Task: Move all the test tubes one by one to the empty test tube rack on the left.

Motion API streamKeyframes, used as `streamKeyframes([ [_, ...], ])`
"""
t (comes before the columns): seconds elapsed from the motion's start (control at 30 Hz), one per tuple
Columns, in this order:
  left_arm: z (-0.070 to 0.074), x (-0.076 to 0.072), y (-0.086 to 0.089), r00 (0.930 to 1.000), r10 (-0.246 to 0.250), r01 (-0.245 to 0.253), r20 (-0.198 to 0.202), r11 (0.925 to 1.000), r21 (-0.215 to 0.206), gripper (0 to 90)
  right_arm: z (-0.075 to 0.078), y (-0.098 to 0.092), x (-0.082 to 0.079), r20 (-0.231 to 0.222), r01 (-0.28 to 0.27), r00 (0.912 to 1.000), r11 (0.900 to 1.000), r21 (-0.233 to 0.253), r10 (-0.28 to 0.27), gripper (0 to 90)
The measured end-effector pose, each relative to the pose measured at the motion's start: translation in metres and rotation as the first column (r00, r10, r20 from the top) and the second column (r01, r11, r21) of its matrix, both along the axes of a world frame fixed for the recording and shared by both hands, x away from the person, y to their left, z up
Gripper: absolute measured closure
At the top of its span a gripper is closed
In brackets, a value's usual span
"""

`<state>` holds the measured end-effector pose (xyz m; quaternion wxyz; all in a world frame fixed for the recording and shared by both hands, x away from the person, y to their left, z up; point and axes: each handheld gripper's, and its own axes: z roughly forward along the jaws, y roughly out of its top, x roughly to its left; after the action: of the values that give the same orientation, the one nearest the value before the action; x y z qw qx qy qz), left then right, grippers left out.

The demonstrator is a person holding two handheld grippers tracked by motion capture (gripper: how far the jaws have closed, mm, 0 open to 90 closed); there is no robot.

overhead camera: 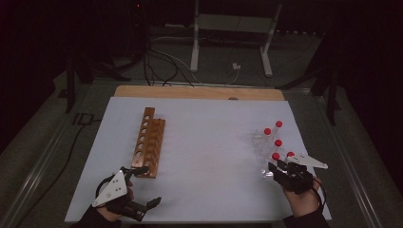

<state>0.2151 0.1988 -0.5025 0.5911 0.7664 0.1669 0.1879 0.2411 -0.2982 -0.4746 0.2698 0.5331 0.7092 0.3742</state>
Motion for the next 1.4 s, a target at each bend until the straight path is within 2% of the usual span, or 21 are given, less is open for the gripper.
streamKeyframes([
  [0.17, 0.0, 0.0, 0.0, 1.0, 0.0, 0.0, 0.001, 1.0, 0.002, 0.5, -0.003, -0.001, 0.005, -0.007, 0.003, 1.0, 1.0, -0.004, -0.003, 65.9],
  [0.23, 0.0, 0.0, 0.0, 1.0, 0.0, 0.0, 0.002, 1.0, 0.005, 0.5, -0.005, 0.0, 0.008, -0.008, -0.001, 1.0, 1.0, -0.005, 0.001, 71.5],
  [0.3, 0.0, 0.0, -0.001, 0.9999, -0.002, 0.002, -0.01, 0.9999, 0.01, 0.5, -0.005, 0.001, 0.009, -0.009, 0.003, 1.0, 1.0, -0.002, -0.003, 73.0],
  [0.43, 0.0, 0.002, -0.001, 0.9991, 0.014, -0.013, -0.04, 0.9998, 0.015, 0.5, -0.006, 0.003, 0.01, -0.001, 0.006, 1.0, 1.0, -0.021, -0.006, 73.7],
  [0.67, 0.0, 0.001, -0.003, 0.9996, 0.007, -0.006, -0.028, 0.9996, 0.029, 0.5, -0.007, 0.005, 0.009, 0.015, 0.01, 0.9998, 0.999, -0.037, -0.01, 74.5],
  [0.83, 0.0, 0.001, -0.004, 0.9994, 0.008, -0.007, -0.033, 0.9996, 0.029, 0.5, -0.006, 0.003, 0.009, 0.01, 0.001, 0.9999, 1.0, -0.031, -0.001, 74.6],
  [0.97, 0.0, 0.001, -0.004, 0.9994, 0.005, -0.004, -0.033, 0.9993, 0.036, 0.5, -0.001, 0.001, 0.007, 0.029, -0.006, 0.9996, 1.0, -0.016, 0.007, 74.6],
  [1.4, -0.001, 0.001, -0.004, 0.9993, -0.001, 0.002, -0.037, 0.9994, 0.033, 0.5, 0.017, 0.001, -0.003, 0.099, -0.011, 0.995, 1.0, -0.024, 0.013, 74.7],
])
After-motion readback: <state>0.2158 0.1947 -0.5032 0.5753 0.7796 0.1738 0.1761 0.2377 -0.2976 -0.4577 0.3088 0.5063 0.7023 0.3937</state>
